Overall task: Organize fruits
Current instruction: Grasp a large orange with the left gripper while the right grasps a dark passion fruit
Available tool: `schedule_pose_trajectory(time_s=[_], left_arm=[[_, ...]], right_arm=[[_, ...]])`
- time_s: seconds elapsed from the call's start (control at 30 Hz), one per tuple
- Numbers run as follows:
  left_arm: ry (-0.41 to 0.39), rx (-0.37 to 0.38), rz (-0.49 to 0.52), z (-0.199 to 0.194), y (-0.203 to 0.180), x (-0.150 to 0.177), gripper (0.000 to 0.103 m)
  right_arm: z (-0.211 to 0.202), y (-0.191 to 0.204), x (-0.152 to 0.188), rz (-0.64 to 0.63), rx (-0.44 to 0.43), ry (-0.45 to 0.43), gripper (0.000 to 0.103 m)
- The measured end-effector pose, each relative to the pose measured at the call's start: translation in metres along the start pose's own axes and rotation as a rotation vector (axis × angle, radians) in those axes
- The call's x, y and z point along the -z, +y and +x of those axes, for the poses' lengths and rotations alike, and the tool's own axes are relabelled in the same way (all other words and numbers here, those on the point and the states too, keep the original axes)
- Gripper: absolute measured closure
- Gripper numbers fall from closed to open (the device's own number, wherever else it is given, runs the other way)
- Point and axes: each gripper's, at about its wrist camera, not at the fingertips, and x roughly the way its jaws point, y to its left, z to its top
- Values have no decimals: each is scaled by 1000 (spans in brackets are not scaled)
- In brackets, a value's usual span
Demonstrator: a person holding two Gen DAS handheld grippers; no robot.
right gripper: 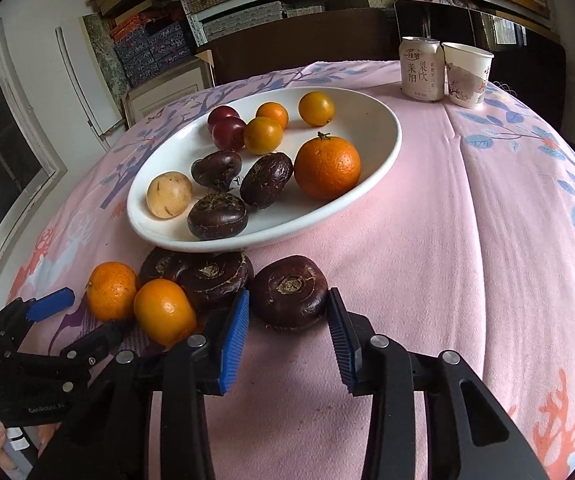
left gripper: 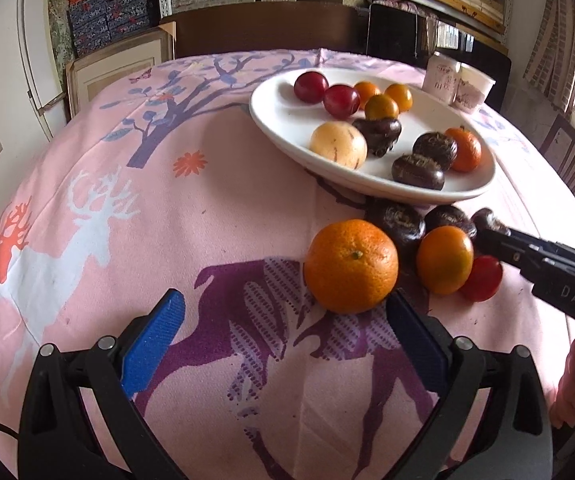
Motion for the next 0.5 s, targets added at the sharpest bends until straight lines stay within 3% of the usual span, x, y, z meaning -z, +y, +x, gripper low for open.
schedule_pose_trajectory(time_s=[0.1, 0.27, 0.37, 0.43, 0.5], left_arm=[[-65, -30, 11, -8, -1, -4, 4], [-81, -25, 46, -5, -8, -10, 9], [-43, 31, 83, 4, -16, -12, 23], [6, 64, 107, 13, -21, -12, 44], [42, 123, 94, 20, -20, -13, 56]], right_arm=[[-1, -6, 2, 36, -19, 4, 63], [0, -5, 2, 32, -13, 4, 62], [-1, -4, 2, 31, -13, 3, 62], [-1, -5, 2, 33, -14, 3, 62], [-1, -4, 2, 32, -14, 2, 63]])
